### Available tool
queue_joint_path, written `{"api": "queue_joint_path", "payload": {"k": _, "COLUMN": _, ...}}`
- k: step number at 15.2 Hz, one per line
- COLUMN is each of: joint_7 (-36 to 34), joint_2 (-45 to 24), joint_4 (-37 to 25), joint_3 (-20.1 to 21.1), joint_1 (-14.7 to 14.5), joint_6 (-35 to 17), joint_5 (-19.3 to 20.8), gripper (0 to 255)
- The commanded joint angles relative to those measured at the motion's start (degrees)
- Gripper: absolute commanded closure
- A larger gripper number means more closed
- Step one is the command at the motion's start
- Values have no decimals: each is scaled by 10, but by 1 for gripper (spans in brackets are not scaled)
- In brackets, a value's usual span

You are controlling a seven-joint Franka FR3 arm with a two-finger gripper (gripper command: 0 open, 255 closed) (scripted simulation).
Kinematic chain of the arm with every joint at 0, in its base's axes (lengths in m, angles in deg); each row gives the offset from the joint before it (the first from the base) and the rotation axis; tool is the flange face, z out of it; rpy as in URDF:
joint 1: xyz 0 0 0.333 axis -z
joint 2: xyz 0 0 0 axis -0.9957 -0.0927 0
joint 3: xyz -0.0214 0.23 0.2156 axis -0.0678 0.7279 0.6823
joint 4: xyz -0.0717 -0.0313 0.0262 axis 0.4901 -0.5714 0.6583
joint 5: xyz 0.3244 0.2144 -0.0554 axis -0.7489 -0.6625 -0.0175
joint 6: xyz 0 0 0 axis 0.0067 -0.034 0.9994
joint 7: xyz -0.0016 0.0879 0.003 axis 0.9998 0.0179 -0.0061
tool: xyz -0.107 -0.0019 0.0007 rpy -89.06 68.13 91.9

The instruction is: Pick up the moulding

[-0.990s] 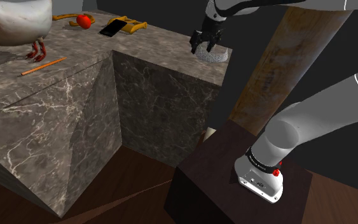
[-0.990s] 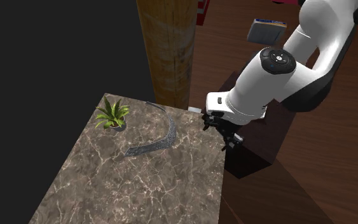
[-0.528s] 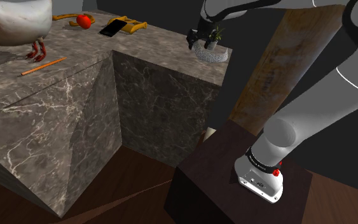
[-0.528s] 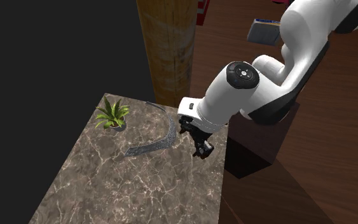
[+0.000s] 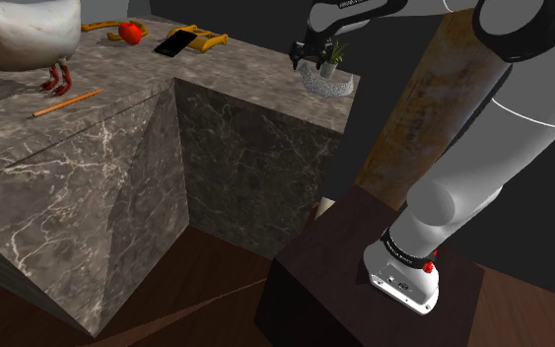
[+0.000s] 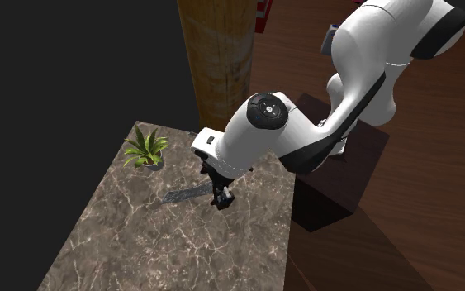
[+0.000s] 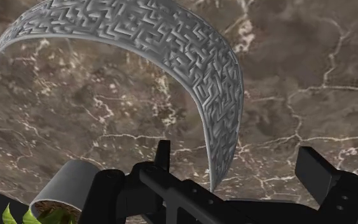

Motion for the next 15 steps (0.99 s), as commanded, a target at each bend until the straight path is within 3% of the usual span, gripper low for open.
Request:
{"api": "queue_joint_path", "payload": {"k": 1, "joint_7": -8, "joint_2": -20, "joint_4": -16, "joint_3": -4, "joint_1": 3, "joint_6": -8, "joint_5": 6, "gripper": 0}}
{"api": "queue_joint_path", "payload": {"k": 9, "joint_7": -21, "joint_2": -35, "joint_4": 17, "joint_3": -5, "joint_1": 4, "joint_6": -55, "joint_5": 16, "gripper": 0}}
{"api": "queue_joint_path", "payload": {"k": 10, "joint_7": -21, "joint_2": -35, "joint_4": 17, "joint_3": -5, "joint_1": 4, "joint_6": -55, "joint_5": 16, "gripper": 255}}
{"api": "queue_joint_path", "payload": {"k": 15, "joint_7": -21, "joint_2": -34, "joint_4": 17, "joint_3": -5, "joint_1": 4, "joint_6": -55, "joint_5": 16, "gripper": 255}}
